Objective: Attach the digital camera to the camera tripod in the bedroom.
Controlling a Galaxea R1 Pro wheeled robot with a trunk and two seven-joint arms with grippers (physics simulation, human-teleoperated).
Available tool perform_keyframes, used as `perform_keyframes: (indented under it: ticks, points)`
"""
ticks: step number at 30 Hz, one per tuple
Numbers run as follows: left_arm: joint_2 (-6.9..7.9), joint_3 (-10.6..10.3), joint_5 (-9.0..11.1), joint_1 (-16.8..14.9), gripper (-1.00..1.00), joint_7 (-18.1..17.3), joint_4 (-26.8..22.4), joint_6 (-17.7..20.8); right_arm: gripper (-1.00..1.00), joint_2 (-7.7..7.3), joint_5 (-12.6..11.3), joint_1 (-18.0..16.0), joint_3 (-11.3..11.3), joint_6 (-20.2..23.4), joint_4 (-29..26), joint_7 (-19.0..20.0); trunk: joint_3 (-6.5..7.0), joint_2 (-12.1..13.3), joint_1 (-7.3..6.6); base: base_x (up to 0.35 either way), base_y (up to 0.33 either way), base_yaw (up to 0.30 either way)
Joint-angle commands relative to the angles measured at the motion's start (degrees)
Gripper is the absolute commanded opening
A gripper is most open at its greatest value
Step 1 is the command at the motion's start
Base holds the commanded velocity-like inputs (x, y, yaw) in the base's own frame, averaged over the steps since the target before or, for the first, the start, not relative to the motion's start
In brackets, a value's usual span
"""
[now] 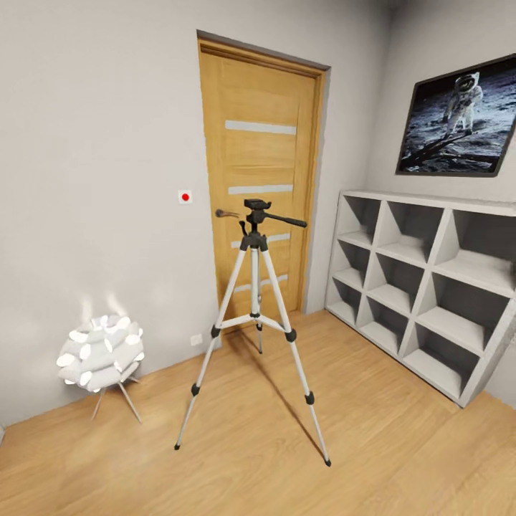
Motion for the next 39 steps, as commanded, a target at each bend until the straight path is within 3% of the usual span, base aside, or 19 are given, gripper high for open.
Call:
perform_keyframes:
  ticks: [1,14,39]
  points:
    - [-0.01,-0.49,0.48,0.03,1.0,0.27,-0.1,-0.13,1.0,0.02,0.54,-0.01,-0.33,-0.13,-0.02,-0.04,-0.04,-0.02,0.03,0.315,0.127,-0.29]
    - [-0.05,-0.48,0.48,0.03,1.0,0.88,-0.1,-0.15,1.0,0.09,0.55,-0.01,-0.35,-0.16,-0.02,-0.04,-0.04,-0.02,0.03,0.273,0.041,-0.29]
    - [0.11,-0.27,0.67,0.03,1.0,0.86,-0.34,-0.81,1.0,0.13,0.52,-0.01,-0.35,-0.18,-0.02,-0.04,-0.04,-0.02,0.03,0.015,0.001,-0.29]
